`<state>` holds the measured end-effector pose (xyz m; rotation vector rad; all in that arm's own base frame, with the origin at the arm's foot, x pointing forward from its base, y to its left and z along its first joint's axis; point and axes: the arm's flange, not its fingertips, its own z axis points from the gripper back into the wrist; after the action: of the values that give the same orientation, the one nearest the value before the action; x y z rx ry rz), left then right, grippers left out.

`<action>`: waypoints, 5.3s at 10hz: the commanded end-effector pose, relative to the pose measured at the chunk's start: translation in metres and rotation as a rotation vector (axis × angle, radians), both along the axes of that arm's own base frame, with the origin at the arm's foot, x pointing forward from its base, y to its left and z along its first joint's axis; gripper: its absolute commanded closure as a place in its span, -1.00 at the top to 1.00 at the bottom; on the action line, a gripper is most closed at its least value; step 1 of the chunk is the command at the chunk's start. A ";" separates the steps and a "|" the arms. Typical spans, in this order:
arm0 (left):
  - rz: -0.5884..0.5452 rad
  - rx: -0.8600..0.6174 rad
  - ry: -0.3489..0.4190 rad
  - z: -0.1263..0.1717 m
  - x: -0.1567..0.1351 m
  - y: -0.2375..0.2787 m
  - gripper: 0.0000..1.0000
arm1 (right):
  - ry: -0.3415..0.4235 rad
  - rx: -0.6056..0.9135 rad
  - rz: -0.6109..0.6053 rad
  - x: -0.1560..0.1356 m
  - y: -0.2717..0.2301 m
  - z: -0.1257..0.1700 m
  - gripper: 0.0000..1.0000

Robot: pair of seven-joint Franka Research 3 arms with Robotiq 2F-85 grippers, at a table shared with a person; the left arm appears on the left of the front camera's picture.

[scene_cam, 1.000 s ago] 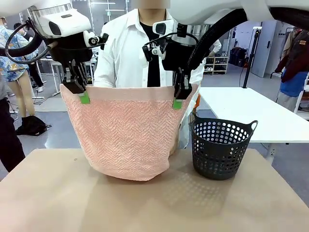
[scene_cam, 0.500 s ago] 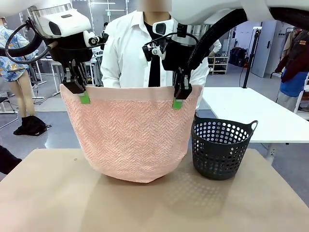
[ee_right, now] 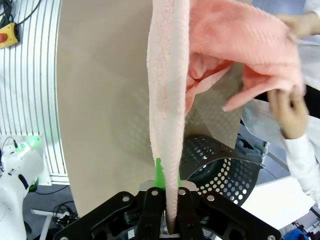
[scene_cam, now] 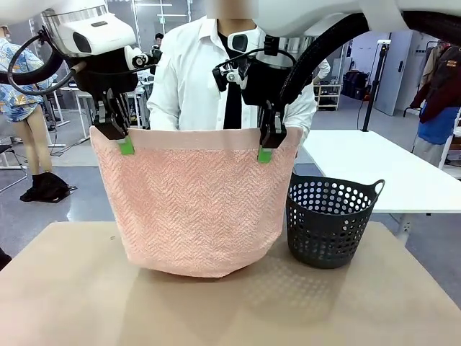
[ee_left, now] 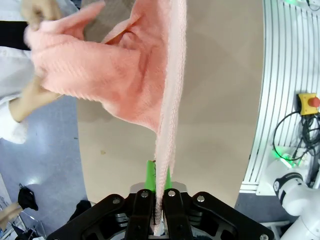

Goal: Fold the towel.
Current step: Release the end of the 100 cm Hotel Towel you were holding and grab the top end of the folded side.

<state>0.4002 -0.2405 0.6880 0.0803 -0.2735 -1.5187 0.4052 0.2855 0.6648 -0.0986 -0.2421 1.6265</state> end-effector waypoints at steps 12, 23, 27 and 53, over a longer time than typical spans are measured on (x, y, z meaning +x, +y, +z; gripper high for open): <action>0.000 0.000 -0.001 0.001 -0.001 0.000 -1.00 | -0.007 -0.010 0.007 0.000 0.000 0.001 -1.00; 0.000 0.000 -0.001 0.001 -0.001 0.000 -1.00 | -0.007 -0.010 0.007 0.000 0.000 0.001 -1.00; 0.000 0.000 -0.001 0.001 -0.001 0.000 -1.00 | -0.007 -0.010 0.007 0.000 0.000 0.001 -1.00; 0.056 -0.079 -0.196 0.048 -0.023 0.016 1.00 | -0.193 0.090 0.003 -0.026 -0.012 0.046 1.00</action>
<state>0.3770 -0.2272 0.7373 0.1399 -0.4501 -1.4792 0.3815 0.2782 0.7143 -0.1653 -0.4134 1.6134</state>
